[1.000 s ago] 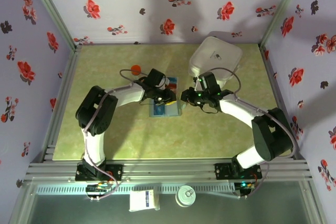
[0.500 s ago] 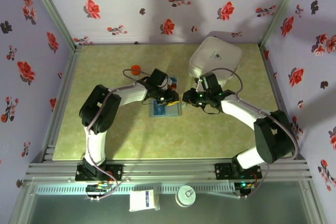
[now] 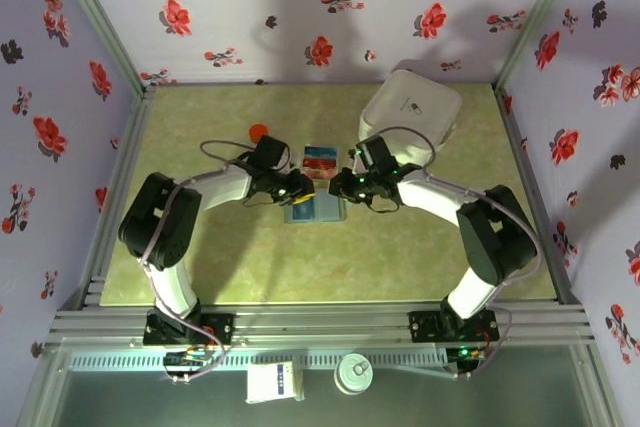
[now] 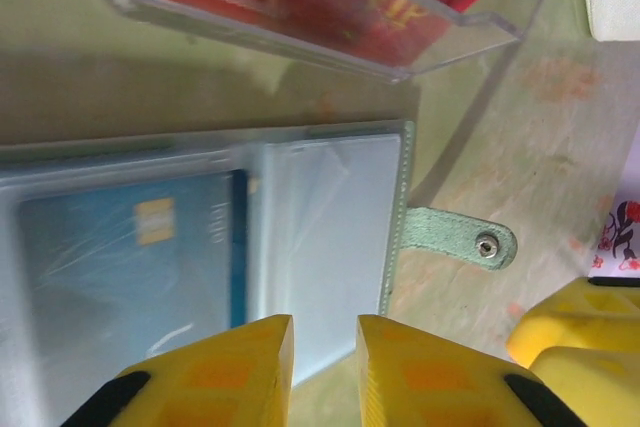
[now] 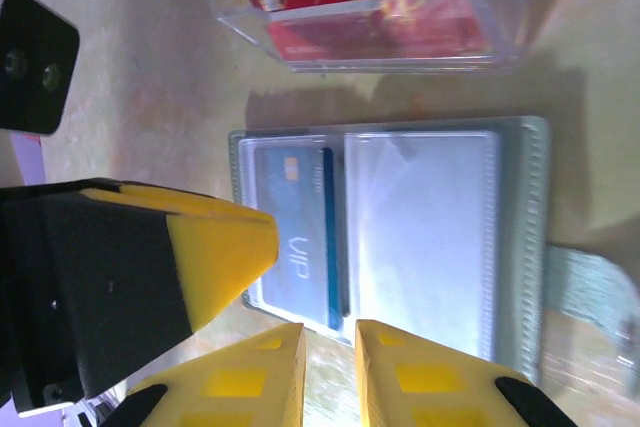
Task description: Take the credit cards out of the card holder
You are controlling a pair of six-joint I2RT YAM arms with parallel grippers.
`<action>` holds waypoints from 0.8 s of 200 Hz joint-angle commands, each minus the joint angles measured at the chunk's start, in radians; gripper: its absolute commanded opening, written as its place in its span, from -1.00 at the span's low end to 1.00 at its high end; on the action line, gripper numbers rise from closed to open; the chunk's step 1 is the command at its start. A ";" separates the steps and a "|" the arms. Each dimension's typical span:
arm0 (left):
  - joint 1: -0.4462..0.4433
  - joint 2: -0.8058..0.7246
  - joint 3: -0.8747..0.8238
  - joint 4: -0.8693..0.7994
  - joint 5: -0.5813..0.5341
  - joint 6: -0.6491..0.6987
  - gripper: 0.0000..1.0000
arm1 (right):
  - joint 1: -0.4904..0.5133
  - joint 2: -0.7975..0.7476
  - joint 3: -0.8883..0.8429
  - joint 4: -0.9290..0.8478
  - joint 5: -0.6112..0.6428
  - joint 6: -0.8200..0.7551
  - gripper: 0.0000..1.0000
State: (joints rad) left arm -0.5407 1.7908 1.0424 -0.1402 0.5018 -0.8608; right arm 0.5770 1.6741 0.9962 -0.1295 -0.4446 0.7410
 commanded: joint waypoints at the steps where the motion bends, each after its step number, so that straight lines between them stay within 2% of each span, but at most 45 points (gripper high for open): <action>1: 0.039 -0.069 -0.063 0.026 0.019 0.020 -0.56 | 0.031 0.058 0.065 -0.001 0.005 0.011 -0.59; 47: 0.097 -0.113 -0.155 0.049 0.025 0.026 -0.58 | 0.070 0.160 0.147 -0.019 -0.004 0.012 -0.59; 135: 0.100 -0.045 -0.121 0.043 0.042 0.048 -1.00 | 0.087 0.210 0.167 -0.034 -0.006 0.012 -0.58; 160: 0.100 -0.032 -0.111 0.013 0.027 0.069 -1.00 | 0.088 0.219 0.172 -0.033 -0.009 0.014 -0.58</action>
State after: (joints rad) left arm -0.4446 1.7378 0.8986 -0.0917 0.5255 -0.8352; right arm 0.6548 1.8671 1.1439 -0.1410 -0.4454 0.7433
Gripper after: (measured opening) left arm 0.037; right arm 0.211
